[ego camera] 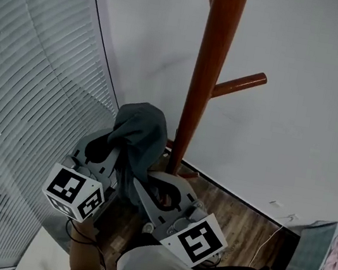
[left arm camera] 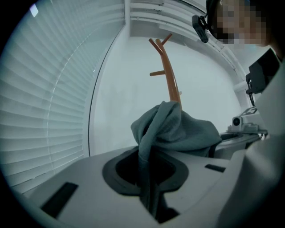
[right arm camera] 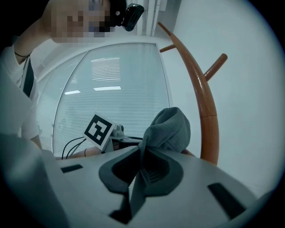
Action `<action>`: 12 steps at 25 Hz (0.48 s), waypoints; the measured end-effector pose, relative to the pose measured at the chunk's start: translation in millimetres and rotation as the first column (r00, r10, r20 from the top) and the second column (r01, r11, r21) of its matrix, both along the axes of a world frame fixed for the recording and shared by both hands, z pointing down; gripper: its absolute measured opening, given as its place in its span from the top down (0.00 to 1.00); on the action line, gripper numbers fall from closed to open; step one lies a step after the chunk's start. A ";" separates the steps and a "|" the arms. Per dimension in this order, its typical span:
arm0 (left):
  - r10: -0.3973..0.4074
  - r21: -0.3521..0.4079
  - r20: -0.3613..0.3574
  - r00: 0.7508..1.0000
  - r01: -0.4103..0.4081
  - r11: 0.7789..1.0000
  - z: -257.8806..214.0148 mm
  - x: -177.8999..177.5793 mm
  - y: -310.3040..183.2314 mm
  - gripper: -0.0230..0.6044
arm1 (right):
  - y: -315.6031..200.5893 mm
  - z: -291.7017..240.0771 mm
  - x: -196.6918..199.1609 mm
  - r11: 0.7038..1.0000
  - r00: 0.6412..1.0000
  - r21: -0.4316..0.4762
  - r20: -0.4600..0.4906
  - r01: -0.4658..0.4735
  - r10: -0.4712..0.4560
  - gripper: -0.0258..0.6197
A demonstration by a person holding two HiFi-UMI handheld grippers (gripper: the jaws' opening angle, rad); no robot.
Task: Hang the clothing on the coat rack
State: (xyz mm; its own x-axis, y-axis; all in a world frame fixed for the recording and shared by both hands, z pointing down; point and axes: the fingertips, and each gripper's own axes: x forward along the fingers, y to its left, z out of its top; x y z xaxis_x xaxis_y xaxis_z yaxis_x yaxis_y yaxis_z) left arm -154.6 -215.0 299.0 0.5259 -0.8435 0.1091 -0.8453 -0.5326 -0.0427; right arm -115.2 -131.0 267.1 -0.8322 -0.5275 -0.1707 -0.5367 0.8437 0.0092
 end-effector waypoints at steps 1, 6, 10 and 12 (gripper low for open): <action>0.004 -0.001 0.003 1.000 -0.004 1.000 1.3 1.4 -1.9 0.89 | -1.3 2.3 0.4 1.000 1.000 -0.002 -0.008 -0.003 0.003 0.91; 0.018 -0.028 0.001 1.000 -0.018 0.999 15.7 3.7 -8.3 0.89 | -6.6 18.6 1.5 1.000 0.999 -0.015 -0.052 -0.007 0.006 0.91; 0.043 -0.049 -0.009 0.999 -0.043 0.998 20.7 6.0 -10.6 0.89 | -7.2 23.7 0.7 1.000 0.997 -0.019 -0.081 -0.002 0.000 0.91; 0.047 -0.056 -0.015 0.999 -0.048 0.997 20.5 6.2 -9.9 0.89 | -6.2 23.7 0.4 1.000 0.996 -0.021 -0.087 0.001 -0.003 0.91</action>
State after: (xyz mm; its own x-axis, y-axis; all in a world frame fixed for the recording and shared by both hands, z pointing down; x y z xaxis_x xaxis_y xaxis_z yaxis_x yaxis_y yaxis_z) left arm -148.4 -225.0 319.5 0.5673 -0.8101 0.1481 -0.8191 -0.5736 0.0003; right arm -114.8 -137.3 290.8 -0.8447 -0.5282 -0.0863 -0.5326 0.8455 0.0384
